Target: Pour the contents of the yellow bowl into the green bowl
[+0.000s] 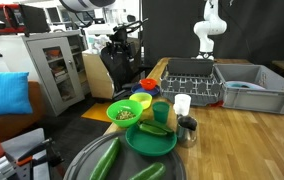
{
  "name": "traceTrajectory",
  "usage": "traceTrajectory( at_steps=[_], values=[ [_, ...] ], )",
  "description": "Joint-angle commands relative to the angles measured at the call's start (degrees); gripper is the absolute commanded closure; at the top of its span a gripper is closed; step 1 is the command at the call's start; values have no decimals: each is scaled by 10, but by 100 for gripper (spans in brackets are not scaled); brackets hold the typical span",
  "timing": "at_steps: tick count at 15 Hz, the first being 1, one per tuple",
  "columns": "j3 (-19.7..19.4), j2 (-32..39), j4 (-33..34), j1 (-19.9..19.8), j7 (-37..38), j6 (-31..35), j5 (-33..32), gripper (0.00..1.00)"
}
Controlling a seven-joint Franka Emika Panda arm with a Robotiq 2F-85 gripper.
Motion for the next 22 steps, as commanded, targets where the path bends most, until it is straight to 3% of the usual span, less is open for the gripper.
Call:
traceTrajectory(
  at_steps=[1, 6, 10, 15, 19, 22],
  values=[
    [-2, 5, 5, 3, -1, -2, -1, 0],
    [-3, 4, 10, 3, -1, -7, -2, 0],
    [-11, 51, 49, 33, 54, -3, -81, 0],
    [-26, 142, 136, 91, 124, -81, -182, 0],
    [-32, 214, 204, 117, 121, -172, -192, 0],
    [-28, 218, 192, 115, 122, -150, -182, 0]
  ],
)
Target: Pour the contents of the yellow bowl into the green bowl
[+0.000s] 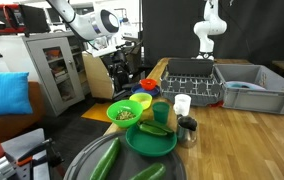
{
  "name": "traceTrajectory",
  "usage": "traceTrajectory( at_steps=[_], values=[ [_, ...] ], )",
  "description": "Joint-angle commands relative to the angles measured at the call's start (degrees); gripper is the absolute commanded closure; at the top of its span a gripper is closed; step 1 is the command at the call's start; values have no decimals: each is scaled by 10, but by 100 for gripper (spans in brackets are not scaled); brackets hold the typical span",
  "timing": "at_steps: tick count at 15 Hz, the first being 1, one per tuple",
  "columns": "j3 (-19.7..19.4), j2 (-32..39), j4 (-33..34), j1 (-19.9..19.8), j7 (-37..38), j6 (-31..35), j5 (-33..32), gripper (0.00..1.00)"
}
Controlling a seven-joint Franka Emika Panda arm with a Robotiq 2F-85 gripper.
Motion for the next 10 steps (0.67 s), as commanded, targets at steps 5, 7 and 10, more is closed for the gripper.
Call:
traceTrajectory(
  at_steps=[5, 7, 10],
  values=[
    [-5, 10, 20, 5, -4, -16, 4, 0],
    [-7, 12, 23, 9, 0, -19, -2, 0],
    [-11, 23, 41, 19, 12, -31, -9, 0]
  ],
)
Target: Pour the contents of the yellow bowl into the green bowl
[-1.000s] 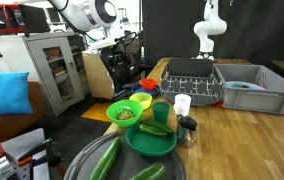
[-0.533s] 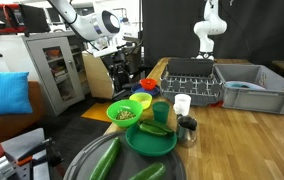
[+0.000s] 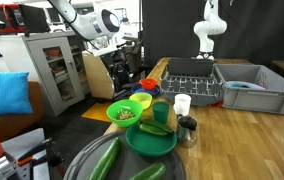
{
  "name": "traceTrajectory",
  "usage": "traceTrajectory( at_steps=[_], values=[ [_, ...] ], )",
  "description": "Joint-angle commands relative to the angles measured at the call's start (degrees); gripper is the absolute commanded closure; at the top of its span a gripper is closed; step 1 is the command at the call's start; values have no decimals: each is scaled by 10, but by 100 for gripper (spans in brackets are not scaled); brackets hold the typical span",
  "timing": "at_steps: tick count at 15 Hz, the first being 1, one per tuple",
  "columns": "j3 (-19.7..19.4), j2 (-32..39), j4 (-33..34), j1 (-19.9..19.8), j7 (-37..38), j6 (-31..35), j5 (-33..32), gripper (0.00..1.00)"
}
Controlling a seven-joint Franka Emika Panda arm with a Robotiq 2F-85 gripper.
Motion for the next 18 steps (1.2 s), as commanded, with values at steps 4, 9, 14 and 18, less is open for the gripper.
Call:
traceTrajectory(
  at_steps=[4, 9, 14, 18],
  values=[
    [-19, 43, 51, 30, 21, -22, -16, 0],
    [-40, 88, 97, 47, 35, -40, -32, 0],
    [-50, 128, 133, 52, 49, -37, -28, 0],
    [-52, 158, 162, 56, 42, -46, -26, 0]
  ],
)
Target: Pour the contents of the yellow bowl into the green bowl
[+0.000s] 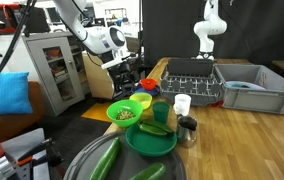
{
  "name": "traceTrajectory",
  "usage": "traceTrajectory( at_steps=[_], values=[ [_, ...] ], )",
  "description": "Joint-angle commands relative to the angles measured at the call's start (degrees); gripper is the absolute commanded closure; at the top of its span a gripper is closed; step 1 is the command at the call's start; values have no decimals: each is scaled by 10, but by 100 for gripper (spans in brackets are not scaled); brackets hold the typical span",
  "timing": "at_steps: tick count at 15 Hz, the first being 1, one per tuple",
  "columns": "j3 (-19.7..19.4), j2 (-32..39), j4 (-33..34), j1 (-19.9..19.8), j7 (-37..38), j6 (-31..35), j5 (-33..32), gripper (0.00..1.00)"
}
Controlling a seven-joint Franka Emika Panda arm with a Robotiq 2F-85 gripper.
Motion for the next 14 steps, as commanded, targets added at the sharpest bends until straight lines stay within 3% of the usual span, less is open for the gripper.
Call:
traceTrajectory(
  at_steps=[1, 5, 9, 11, 14],
  values=[
    [-10, 28, 41, 13, -2, -29, -3, 0],
    [-15, 51, 69, 24, -7, -54, -7, 0],
    [-17, 63, 85, 27, -7, -76, -5, 22],
    [-19, 67, 87, 25, -6, -77, -4, 42],
    [-21, 67, 82, 22, -5, -73, -2, 50]
  ],
)
